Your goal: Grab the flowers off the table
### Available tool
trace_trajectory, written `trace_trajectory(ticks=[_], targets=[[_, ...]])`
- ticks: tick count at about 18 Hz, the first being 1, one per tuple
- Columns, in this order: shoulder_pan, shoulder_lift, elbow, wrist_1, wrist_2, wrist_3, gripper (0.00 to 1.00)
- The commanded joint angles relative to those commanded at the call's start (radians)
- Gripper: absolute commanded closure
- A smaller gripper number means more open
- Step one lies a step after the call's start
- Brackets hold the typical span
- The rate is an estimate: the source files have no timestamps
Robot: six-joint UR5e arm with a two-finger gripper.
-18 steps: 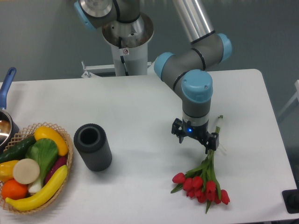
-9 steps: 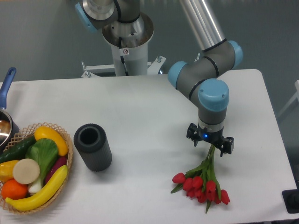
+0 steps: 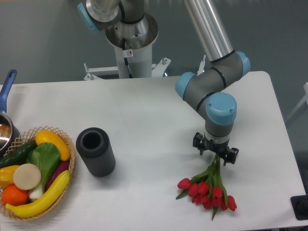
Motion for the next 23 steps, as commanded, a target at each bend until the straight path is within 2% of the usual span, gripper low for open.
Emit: trace_trajectory(ticks=[1, 4, 9, 12, 13, 14, 17, 19, 23], targets=[[0.000, 0.000, 0.000, 0.000, 0.002, 0.002, 1.00], [0.003, 0.014, -0.002, -0.003, -0.008, -0.003, 1.00], [0.035, 0.092, 0.002, -0.008, -0.063, -0.069, 1.00], [0.041, 0.118, 0.038, -0.021, -0.061, -0.060, 1.00], [0.046, 0.123, 0.055, -0.044, -0.057, -0.057, 1.00], [0.049, 0.127, 0.083, -0.093, -0.058, -0.048, 1.00], [0.052, 0.132, 0.179, -0.289, -0.058, 0.009, 1.00], [0.052, 0.130, 0.228, -0.356, -0.058, 0.011, 1.00], [0.054, 0.135, 0.279, -0.457, -0.057, 0.052, 1.00]])
